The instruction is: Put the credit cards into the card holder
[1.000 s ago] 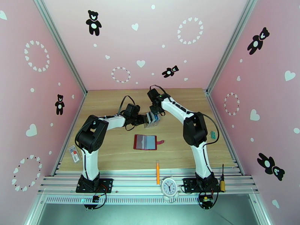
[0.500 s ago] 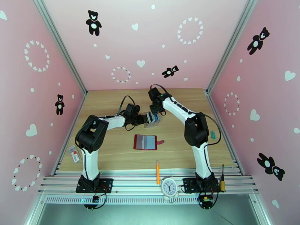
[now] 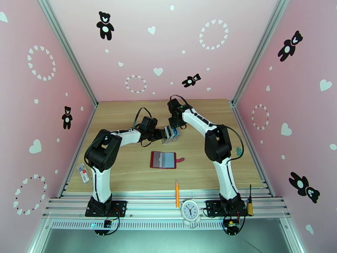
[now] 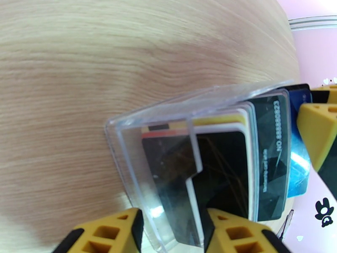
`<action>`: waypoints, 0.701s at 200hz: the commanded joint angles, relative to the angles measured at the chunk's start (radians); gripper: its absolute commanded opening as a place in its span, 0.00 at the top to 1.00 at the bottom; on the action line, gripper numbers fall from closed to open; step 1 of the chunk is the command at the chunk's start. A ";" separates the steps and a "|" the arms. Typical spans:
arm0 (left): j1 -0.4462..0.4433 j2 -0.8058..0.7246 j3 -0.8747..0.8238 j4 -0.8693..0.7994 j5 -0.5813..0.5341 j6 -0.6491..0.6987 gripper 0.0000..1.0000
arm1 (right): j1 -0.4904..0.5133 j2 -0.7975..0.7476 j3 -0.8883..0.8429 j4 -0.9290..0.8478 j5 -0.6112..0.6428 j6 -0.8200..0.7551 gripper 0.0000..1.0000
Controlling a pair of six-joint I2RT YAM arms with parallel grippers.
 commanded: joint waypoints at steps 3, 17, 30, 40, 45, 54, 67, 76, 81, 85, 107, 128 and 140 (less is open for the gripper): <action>0.002 0.046 0.002 -0.061 -0.015 0.005 0.56 | -0.008 0.026 0.027 -0.015 0.008 0.011 0.60; 0.003 0.046 0.003 -0.062 -0.015 0.005 0.56 | -0.014 0.014 0.021 -0.024 0.024 0.013 0.61; 0.003 0.047 0.003 -0.062 -0.016 0.004 0.56 | -0.014 -0.004 0.004 -0.023 0.055 0.008 0.62; 0.002 0.048 0.003 -0.062 -0.017 0.002 0.56 | -0.016 -0.020 -0.003 -0.024 0.077 0.005 0.62; 0.002 0.049 0.003 -0.062 -0.017 0.001 0.56 | -0.015 -0.029 -0.008 -0.024 0.086 0.005 0.62; 0.002 0.050 0.002 -0.062 -0.017 0.000 0.56 | -0.015 -0.040 -0.013 -0.027 0.097 0.004 0.63; 0.002 0.052 0.002 -0.061 -0.017 -0.002 0.56 | -0.016 -0.057 -0.018 -0.026 0.108 0.005 0.63; 0.003 0.054 0.002 -0.058 -0.016 -0.004 0.56 | -0.016 -0.066 -0.023 -0.023 0.110 0.007 0.64; 0.002 0.054 0.002 -0.058 -0.015 -0.005 0.56 | -0.015 -0.070 -0.023 -0.024 0.112 0.007 0.64; 0.002 0.055 0.000 -0.058 -0.015 -0.005 0.56 | -0.016 -0.072 -0.023 -0.024 0.114 0.008 0.64; 0.002 0.057 0.001 -0.056 -0.014 -0.010 0.56 | -0.016 -0.083 -0.033 -0.022 0.120 0.013 0.65; 0.001 0.058 0.000 -0.052 -0.012 -0.015 0.56 | -0.015 -0.088 -0.039 -0.025 0.127 0.017 0.66; 0.003 0.060 -0.002 -0.049 -0.008 -0.019 0.56 | -0.015 -0.092 -0.049 -0.021 0.121 0.018 0.67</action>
